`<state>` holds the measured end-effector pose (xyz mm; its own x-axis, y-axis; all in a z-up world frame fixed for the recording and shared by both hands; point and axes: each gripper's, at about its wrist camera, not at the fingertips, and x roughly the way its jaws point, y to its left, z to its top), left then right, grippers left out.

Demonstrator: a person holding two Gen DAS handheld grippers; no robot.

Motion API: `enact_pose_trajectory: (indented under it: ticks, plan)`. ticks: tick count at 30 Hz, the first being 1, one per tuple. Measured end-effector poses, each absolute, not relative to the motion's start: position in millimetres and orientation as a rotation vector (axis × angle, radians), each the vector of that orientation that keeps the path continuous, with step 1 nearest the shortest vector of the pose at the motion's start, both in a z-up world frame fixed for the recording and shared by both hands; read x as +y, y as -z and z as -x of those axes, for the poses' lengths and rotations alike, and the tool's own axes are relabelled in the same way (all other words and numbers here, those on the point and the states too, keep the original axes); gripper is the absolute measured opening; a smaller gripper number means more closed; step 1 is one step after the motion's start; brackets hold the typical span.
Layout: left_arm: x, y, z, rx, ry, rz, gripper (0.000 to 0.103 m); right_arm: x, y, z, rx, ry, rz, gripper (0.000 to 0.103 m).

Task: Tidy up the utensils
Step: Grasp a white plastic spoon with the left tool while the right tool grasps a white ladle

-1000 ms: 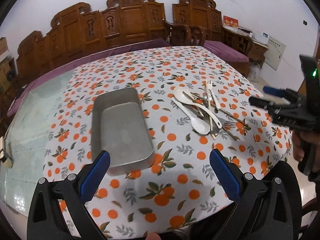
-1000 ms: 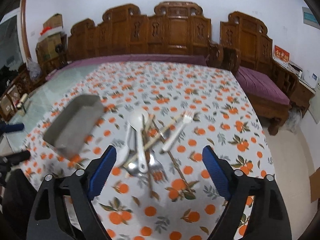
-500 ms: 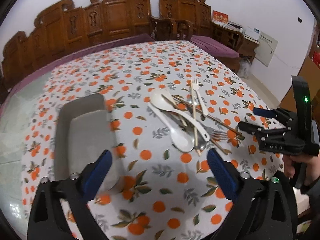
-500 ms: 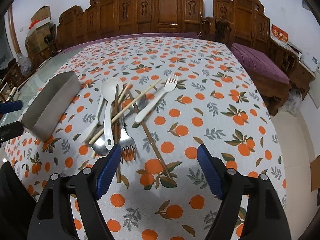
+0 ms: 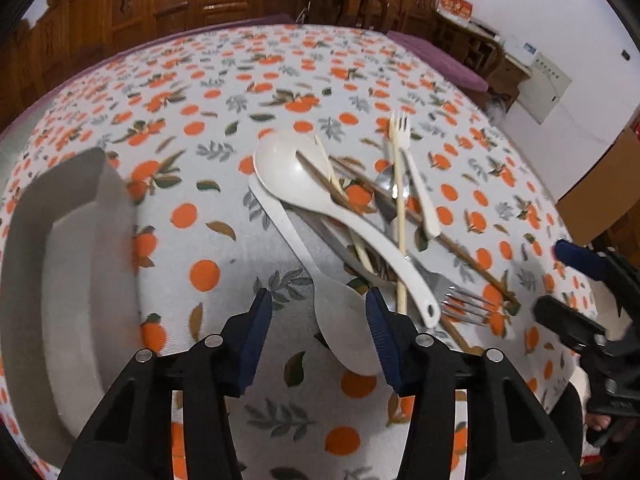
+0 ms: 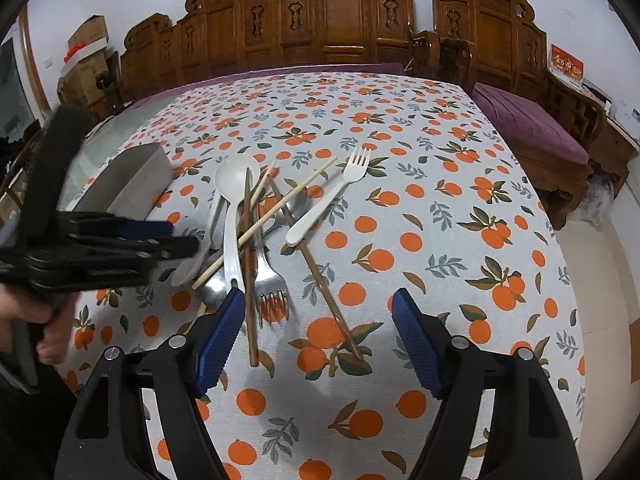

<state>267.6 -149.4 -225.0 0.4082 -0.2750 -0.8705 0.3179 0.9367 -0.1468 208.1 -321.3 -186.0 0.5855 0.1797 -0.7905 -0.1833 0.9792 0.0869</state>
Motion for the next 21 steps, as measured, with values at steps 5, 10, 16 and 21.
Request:
enact_pose_trajectory:
  ticks: [5,10,16,21]
  plan:
    - [-155,235,-266,1.090,0.356,-0.058,0.043,-323,183,-209,0.919,-0.213,-0.008,0.078]
    - [-150,234,-260,1.103,0.341,-0.057,0.013,-320,182,-207,0.914,-0.215,-0.001,0.078]
    - [-126,223,-245,1.072,0.320,0.001,0.005,-305,182,-204,0.908,-0.237,0.039,0.076]
    - [-101,209,-230,1.038,0.303,0.047,0.005,-291,188,-212,0.917,-0.260,0.047,0.057]
